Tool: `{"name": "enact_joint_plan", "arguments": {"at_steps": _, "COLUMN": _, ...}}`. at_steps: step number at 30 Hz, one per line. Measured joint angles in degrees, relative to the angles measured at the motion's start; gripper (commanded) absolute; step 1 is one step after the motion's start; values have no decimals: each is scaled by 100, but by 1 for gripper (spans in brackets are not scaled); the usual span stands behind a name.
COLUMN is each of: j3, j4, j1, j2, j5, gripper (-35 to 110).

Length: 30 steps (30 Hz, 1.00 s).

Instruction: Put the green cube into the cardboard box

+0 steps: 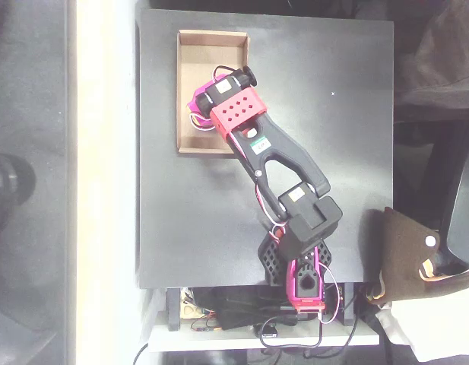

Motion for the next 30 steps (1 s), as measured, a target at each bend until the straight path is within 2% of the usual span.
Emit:
{"name": "enact_joint_plan", "arguments": {"at_steps": 9, "j3": 0, "j4": 0, "j1": 0, "j2": 0, "j5": 0, "gripper": 14}}
{"name": "enact_joint_plan", "arguments": {"at_steps": 18, "j3": 0, "j4": 0, "j1": 0, "j2": 0, "j5": 0, "gripper": 32}}
{"name": "enact_joint_plan", "arguments": {"at_steps": 30, "j3": 0, "j4": 0, "j1": 0, "j2": 0, "j5": 0, "gripper": 32}}
